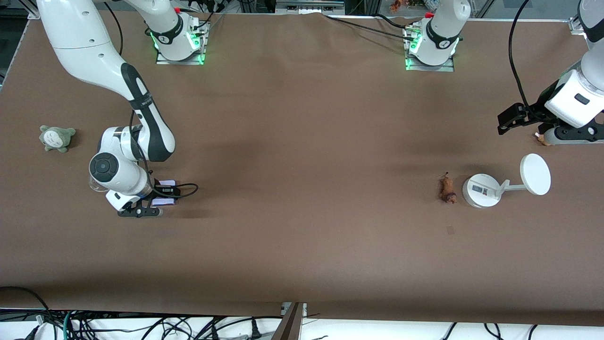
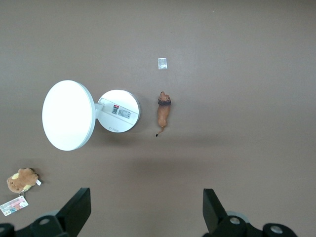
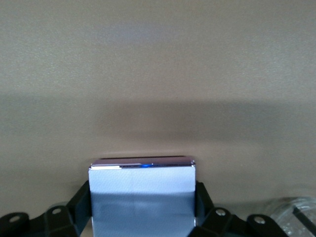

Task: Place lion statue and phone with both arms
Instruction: 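Lower the phone beside the cup and open the right gripper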

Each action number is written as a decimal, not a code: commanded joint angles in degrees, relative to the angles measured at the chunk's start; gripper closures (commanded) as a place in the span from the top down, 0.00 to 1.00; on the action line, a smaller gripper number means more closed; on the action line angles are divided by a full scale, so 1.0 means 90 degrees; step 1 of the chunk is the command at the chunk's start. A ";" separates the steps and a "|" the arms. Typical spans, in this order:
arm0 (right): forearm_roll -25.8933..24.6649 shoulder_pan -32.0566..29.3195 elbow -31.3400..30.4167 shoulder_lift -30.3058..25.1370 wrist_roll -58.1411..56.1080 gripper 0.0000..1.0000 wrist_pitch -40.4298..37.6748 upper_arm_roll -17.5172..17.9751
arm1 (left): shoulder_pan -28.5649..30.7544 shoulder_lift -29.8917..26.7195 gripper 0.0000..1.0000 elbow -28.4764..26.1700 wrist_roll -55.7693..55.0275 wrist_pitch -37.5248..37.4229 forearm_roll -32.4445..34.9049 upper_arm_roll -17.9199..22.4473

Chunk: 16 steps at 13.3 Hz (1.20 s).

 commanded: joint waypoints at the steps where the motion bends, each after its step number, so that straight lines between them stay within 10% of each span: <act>1: 0.0109 -0.0098 -0.0077 0.0000 -0.0149 0.91 0.0114 0.0047 | -0.0025 -0.0095 1.00 -0.0065 0.0047 -0.0042 -0.0158 0.0024; 8: 0.0109 -0.0059 0.0128 -0.0603 -0.0148 0.99 -0.0743 0.0096 | -0.0015 -0.0095 1.00 -0.0065 0.0037 -0.0051 -0.0168 0.0024; 16: 0.0109 -0.0030 0.1521 -0.2274 -0.0031 0.99 -0.4763 0.0116 | -0.0025 -0.0095 1.00 -0.0065 0.0008 -0.0051 -0.0158 0.0024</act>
